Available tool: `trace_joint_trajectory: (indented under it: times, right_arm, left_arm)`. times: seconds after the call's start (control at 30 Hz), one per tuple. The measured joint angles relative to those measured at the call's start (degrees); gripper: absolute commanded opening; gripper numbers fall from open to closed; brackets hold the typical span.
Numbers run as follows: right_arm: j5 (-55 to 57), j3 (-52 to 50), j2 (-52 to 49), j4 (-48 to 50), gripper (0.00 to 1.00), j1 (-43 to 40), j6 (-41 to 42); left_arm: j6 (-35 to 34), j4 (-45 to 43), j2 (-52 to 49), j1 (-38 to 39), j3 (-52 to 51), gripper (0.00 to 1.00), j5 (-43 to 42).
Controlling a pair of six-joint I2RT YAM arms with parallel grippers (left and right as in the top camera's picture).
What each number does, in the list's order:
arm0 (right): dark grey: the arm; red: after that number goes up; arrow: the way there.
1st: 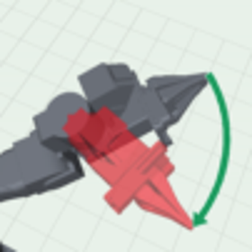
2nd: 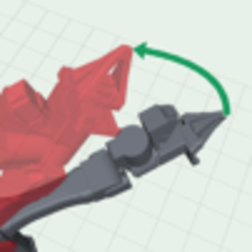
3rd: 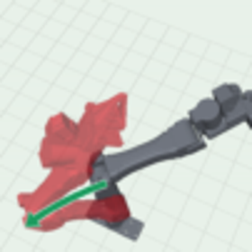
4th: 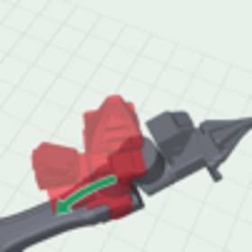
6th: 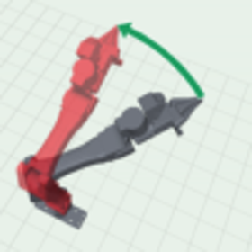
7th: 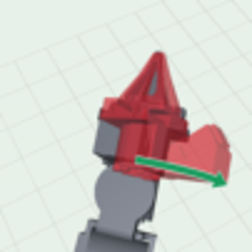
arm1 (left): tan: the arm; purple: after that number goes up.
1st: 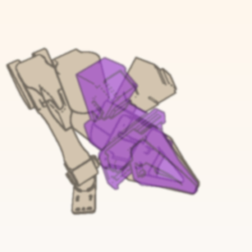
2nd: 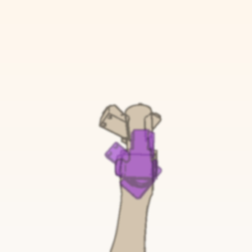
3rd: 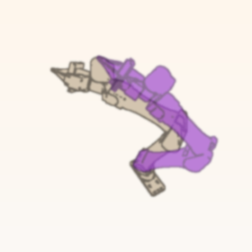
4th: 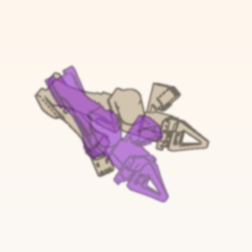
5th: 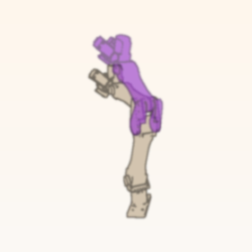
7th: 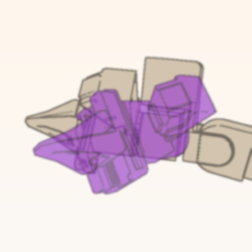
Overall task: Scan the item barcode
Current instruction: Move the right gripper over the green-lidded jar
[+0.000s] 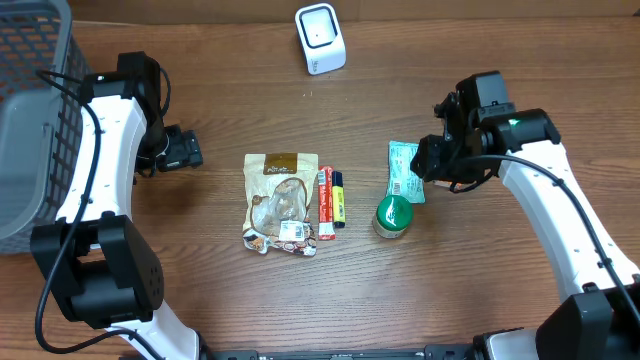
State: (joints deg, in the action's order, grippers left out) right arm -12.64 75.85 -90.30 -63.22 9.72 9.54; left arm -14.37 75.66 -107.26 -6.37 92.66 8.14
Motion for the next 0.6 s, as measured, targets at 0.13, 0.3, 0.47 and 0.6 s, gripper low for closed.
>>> trace_joint_trajectory:
  times: [0.13, 0.3, 0.47, 0.6]
  right_arm:
    - [1.7, 0.0, 0.0, 0.2, 0.54, 1.7, 2.1]
    - [7.2, 0.0, 0.0, 0.2, 0.67, 7.2, 5.5]
    - [12.5, 0.0, 0.0, -1.1, 1.0, 12.9, 9.9]
    - [16.7, -0.6, 0.0, -1.3, 1.0, 16.6, 14.0]
  left_arm:
    - [0.0, 0.0, 0.0, 0.0, 0.0, 1.0, 0.0]
    - [0.0, 0.0, 0.0, 0.0, 0.0, 1.0, 0.0]
    - [0.0, 0.0, 0.0, 0.0, 0.0, 1.0, 0.0]
    - [0.0, 0.0, 0.0, 0.0, 0.0, 1.0, 0.0]
